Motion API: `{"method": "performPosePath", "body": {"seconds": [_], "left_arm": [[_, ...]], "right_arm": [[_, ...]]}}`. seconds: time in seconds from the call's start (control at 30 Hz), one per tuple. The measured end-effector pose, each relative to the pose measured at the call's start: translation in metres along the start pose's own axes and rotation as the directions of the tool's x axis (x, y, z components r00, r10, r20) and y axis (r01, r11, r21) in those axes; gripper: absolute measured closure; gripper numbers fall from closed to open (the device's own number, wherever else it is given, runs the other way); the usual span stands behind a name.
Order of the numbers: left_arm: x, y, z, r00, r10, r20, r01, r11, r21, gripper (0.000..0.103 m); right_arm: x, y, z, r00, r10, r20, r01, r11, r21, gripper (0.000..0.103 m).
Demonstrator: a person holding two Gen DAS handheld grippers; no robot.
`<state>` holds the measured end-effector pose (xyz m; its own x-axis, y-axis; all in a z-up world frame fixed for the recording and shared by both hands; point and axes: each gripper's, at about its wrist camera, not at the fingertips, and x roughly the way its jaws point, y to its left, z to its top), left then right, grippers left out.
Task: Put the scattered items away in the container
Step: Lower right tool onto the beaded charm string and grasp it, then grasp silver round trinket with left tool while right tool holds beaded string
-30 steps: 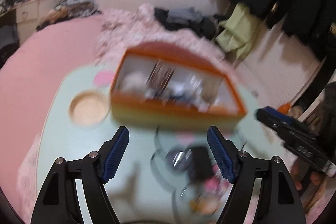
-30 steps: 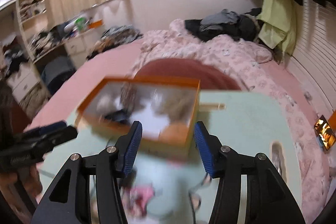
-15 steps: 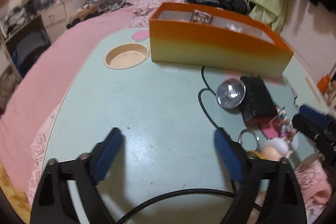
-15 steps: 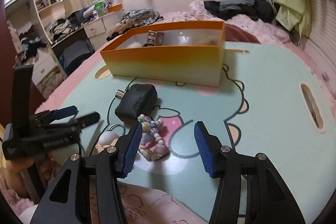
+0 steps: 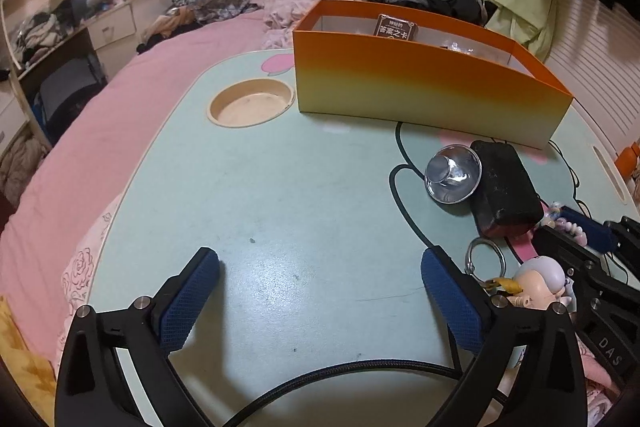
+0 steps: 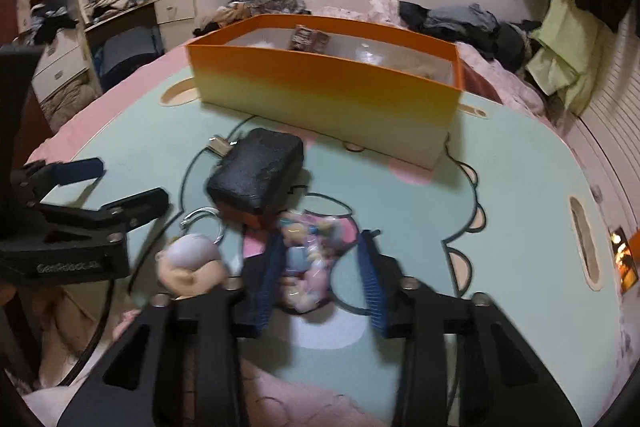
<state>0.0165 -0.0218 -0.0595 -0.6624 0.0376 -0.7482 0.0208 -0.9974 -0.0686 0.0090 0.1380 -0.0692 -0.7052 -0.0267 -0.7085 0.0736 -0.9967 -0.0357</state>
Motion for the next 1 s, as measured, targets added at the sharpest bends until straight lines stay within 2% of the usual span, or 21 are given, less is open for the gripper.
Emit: {"method": "performPosePath", "body": {"seconds": [0.1, 0.23, 0.27, 0.3, 0.4, 0.47, 0.5, 0.57, 0.6, 0.7, 0.83, 1.0], "left_arm": [[0.000, 0.000, 0.000, 1.000, 0.001, 0.001, -0.001, 1.000, 0.001, 0.002], [-0.002, 0.000, 0.000, 1.000, -0.003, 0.008, 0.003, 1.000, 0.003, 0.002], [-0.004, 0.001, 0.000, 1.000, -0.014, 0.014, 0.014, 1.000, 0.003, 0.002], [-0.007, 0.002, 0.002, 0.999, -0.033, 0.028, 0.033, 0.999, -0.001, 0.002], [-0.014, 0.003, 0.011, 0.993, -0.092, 0.077, 0.094, 0.995, -0.023, 0.002], [-0.012, 0.003, 0.020, 0.990, -0.116, 0.083, 0.118, 0.993, -0.028, 0.003], [-0.010, 0.002, 0.025, 0.989, -0.123, 0.080, 0.125, 0.992, -0.024, 0.004], [-0.001, -0.003, 0.033, 0.989, -0.137, 0.054, 0.137, 0.991, -0.007, 0.021], [0.003, -0.005, 0.035, 0.988, -0.150, 0.041, 0.151, 0.989, 0.000, 0.024], [0.013, -0.010, 0.041, 0.978, -0.206, 0.017, 0.206, 0.979, -0.004, 0.025], [0.015, -0.020, 0.044, 0.966, -0.256, 0.023, 0.256, 0.967, 0.009, 0.025], [0.023, -0.028, 0.047, 0.969, -0.247, -0.005, 0.247, 0.969, 0.031, 0.034]], "right_arm": [[-0.002, -0.007, -0.003, 1.000, 0.024, 0.012, -0.024, 0.999, 0.031, 0.073], [-0.006, -0.026, -0.005, 0.993, 0.106, 0.046, -0.111, 0.986, 0.123, 0.078], [-0.008, -0.030, -0.006, 0.991, 0.118, 0.060, -0.126, 0.982, 0.142, 0.087], [-0.010, -0.033, -0.007, 0.989, 0.126, 0.073, -0.136, 0.978, 0.157, 0.092], [-0.010, -0.037, -0.005, 0.987, 0.140, 0.078, -0.152, 0.973, 0.174, 0.093], [-0.008, -0.034, -0.004, 0.988, 0.138, 0.072, -0.149, 0.974, 0.171, 0.093], [-0.009, -0.033, -0.003, 0.988, 0.135, 0.072, -0.145, 0.975, 0.167, 0.093], [-0.009, -0.031, -0.002, 0.989, 0.131, 0.073, -0.141, 0.976, 0.164, 0.093], [-0.010, -0.032, -0.002, 0.989, 0.130, 0.076, -0.141, 0.976, 0.166, 0.093], [-0.014, -0.037, -0.004, 0.986, 0.135, 0.100, -0.152, 0.972, 0.179, 0.093], [-0.013, -0.039, -0.003, 0.984, 0.146, 0.101, -0.163, 0.969, 0.186, 0.093], [-0.011, -0.040, -0.003, 0.984, 0.153, 0.089, -0.168, 0.967, 0.191, 0.093]]}}
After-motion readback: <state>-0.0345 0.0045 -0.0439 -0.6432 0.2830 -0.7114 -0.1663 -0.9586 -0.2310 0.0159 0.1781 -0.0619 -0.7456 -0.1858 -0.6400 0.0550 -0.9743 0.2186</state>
